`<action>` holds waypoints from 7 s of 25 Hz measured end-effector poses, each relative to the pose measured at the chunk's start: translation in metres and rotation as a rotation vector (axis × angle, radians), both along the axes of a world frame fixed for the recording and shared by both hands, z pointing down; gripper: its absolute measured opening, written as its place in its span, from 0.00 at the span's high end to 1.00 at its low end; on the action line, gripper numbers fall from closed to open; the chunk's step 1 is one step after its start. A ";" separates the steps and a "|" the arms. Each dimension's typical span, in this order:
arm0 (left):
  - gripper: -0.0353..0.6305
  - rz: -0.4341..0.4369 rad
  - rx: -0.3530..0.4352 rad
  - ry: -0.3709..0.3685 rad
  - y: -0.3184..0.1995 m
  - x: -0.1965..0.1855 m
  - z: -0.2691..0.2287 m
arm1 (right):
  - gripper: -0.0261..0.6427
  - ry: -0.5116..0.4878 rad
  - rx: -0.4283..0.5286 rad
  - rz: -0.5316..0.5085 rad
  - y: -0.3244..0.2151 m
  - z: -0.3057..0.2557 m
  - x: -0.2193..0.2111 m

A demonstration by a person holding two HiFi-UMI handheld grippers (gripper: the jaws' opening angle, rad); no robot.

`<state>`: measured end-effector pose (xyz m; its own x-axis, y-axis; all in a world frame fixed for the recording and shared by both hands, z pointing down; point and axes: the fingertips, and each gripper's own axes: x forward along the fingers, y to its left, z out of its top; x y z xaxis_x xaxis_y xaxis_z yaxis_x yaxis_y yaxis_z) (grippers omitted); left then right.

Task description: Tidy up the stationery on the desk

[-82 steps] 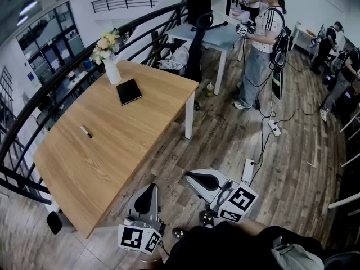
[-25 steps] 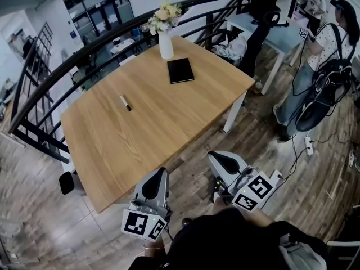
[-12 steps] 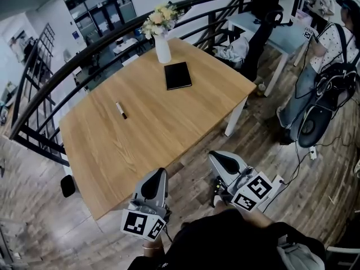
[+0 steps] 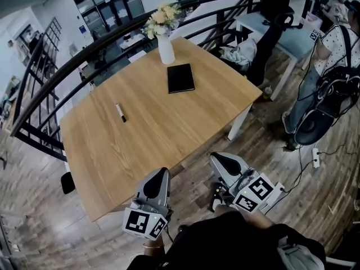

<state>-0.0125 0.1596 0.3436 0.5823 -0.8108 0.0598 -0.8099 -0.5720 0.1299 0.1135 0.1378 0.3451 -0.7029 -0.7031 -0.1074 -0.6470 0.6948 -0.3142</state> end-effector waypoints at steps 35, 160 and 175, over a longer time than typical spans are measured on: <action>0.97 -0.126 0.025 -0.043 -0.091 0.054 -0.012 | 0.96 -0.002 0.028 -0.147 -0.102 -0.006 0.049; 0.54 -0.022 -0.693 -0.146 -0.518 0.019 0.253 | 0.65 0.615 -0.588 -0.112 -0.513 0.253 -0.017; 0.55 -0.048 -0.737 -0.172 -0.481 0.010 0.253 | 0.67 0.649 -0.553 -0.140 -0.486 0.249 -0.027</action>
